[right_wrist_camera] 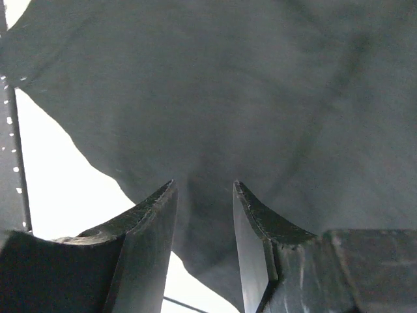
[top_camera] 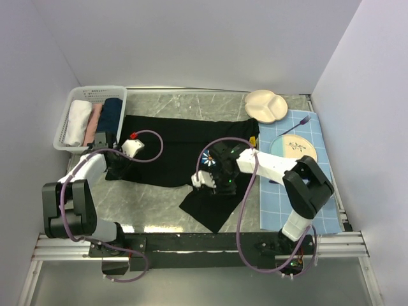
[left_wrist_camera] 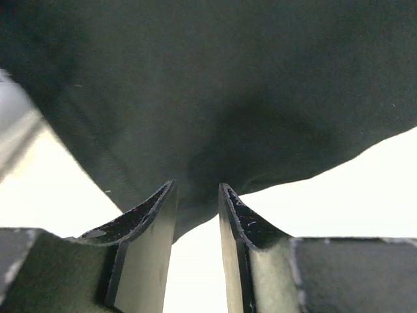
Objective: Roll the t-shirts
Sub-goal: Fold the T-shirt at the center of the board.
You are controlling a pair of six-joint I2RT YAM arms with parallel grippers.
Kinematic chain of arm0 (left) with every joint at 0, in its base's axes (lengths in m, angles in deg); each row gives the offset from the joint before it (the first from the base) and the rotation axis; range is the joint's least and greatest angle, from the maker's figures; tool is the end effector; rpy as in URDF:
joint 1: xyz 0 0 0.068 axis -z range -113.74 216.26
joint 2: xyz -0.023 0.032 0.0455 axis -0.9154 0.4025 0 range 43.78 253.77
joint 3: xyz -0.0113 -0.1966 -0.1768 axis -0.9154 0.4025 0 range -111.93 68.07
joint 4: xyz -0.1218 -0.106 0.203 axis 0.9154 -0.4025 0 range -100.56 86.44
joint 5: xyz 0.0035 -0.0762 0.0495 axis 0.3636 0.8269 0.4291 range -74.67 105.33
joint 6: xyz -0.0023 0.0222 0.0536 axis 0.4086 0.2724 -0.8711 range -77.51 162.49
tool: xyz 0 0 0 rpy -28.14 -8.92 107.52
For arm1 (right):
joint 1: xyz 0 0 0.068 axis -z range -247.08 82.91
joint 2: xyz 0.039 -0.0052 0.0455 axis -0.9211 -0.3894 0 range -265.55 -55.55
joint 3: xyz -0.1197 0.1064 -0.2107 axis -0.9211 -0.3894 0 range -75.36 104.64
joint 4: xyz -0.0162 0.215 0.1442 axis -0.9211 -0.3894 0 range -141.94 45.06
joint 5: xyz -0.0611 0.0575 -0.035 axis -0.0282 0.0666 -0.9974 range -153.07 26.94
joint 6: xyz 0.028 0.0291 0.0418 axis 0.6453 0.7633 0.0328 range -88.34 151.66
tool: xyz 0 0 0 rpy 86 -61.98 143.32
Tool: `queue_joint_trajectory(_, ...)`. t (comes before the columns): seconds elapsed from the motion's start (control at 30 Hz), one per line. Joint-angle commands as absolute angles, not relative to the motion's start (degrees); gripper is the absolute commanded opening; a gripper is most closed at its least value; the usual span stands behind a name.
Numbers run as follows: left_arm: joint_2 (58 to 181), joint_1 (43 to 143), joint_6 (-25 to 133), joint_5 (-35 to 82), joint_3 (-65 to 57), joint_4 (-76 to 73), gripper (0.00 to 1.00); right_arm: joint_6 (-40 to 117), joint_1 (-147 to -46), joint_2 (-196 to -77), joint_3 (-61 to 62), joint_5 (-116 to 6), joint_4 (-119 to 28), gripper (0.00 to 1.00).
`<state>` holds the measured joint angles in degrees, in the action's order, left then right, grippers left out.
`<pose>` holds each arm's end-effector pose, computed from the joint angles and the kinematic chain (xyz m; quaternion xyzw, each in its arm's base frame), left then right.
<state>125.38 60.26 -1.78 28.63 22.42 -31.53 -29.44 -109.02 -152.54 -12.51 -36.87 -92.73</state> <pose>0.2643 0.0183 0.1695 0.3419 0.9056 -0.0069 0.2508 0.2119 0.2150 0.1702 -0.7705 0.5921 0.2115 0.1052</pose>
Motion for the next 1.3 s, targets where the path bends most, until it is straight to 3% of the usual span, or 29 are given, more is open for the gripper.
queue_joint_trajectory(0.0,123.7,59.7,-2.8,30.7,21.4,-28.4,0.38,-31.5,-112.5,-153.2,-15.4,-41.3,-91.6,0.46)
queue_joint_trajectory(0.2,131.3,58.2,-4.5,25.9,20.5,-30.0,0.32,-29.9,-114.7,-157.2,-17.8,-49.8,-89.4,0.37)
queue_joint_trajectory(0.4,127.2,56.7,-11.6,25.5,24.6,-34.3,0.3,-30.7,-115.0,-155.1,-21.8,-56.0,-87.3,0.38)
queue_joint_trajectory(0.47,125.0,56.4,-12.9,25.4,26.0,-35.8,0.3,-30.2,-116.1,-154.1,-22.5,-58.8,-86.9,0.32)
queue_joint_trajectory(0.57,121.2,56.1,-13.7,24.8,28.1,-37.1,0.3,-29.7,-117.4,-153.8,-24.5,-60.7,-89.6,0.31)
queue_joint_trajectory(1.07,107.1,55.1,-14.6,23.4,31.9,-43.5,0.28,-23.7,-118.7,-148.1,-20.3,-48.3,-103.6,0.35)
queue_joint_trajectory(1.17,104.3,54.3,-15.5,29.7,26.8,-47.5,0.29,-20.9,-114.9,-144.2,-15.5,-46.0,-106.4,0.36)
queue_joint_trajectory(1.27,103.3,54.3,-14.8,34.7,19.5,-49.3,0.33,-13.8,-107.3,-142.4,-3.1,-37.9,-109.4,0.41)
